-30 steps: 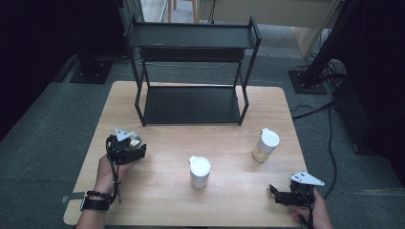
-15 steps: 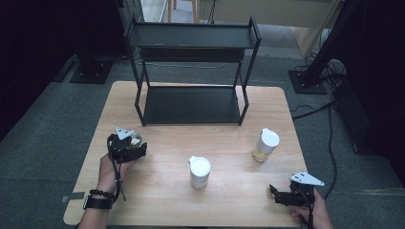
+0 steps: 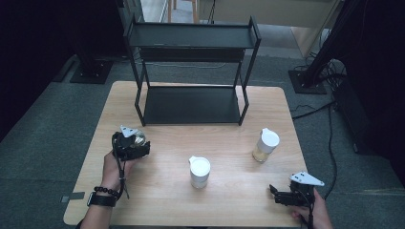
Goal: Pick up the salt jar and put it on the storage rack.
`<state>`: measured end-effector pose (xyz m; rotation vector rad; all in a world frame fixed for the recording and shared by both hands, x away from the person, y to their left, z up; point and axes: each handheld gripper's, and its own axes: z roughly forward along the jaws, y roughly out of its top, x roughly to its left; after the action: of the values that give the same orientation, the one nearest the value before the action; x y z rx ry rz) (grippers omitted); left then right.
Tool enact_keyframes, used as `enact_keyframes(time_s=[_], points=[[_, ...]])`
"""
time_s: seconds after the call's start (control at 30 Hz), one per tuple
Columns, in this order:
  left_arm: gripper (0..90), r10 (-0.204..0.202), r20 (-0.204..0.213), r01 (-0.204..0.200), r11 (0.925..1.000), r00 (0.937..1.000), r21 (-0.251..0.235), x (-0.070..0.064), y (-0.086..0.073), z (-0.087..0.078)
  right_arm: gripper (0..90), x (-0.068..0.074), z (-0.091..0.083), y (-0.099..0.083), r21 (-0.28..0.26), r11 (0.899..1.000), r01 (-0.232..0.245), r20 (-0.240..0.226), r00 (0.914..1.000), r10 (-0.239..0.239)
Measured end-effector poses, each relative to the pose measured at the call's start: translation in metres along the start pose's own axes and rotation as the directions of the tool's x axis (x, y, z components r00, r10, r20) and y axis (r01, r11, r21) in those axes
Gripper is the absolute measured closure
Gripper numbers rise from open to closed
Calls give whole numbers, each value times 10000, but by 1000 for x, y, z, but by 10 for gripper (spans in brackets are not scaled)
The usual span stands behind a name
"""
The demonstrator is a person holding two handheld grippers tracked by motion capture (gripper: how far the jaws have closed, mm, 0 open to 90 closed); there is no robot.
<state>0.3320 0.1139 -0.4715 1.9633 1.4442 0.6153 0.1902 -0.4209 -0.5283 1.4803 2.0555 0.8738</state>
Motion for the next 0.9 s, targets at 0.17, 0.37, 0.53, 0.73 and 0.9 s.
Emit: enact_keyframes(time_s=[0.17, 0.37, 0.53, 0.73, 0.9], points=[[305, 244, 41, -244, 9997, 9997, 33, -7, 5, 4, 0, 0, 0, 0, 4, 10000, 6, -12, 10000, -6], [306, 258, 97, -259, 9997, 9996, 32, -13, 12, 10, 0, 0, 0, 0, 9, 10000, 53, -54, 10000, -53], [306, 343, 91, -343, 9994, 9994, 12, -18, 19, 14, 0, 0, 0, 0, 9, 10000, 53, -67, 10000, -53], [306, 484, 93, -484, 9988, 9988, -47, -25, 29, 18, 0, 0, 0, 0, 19, 10000, 96, -110, 9999, -95], [306, 642, 161, -640, 9979, 9978, -87, -32, 38, 23, 0, 0, 0, 0, 15, 10000, 90, -103, 9999, -90]])
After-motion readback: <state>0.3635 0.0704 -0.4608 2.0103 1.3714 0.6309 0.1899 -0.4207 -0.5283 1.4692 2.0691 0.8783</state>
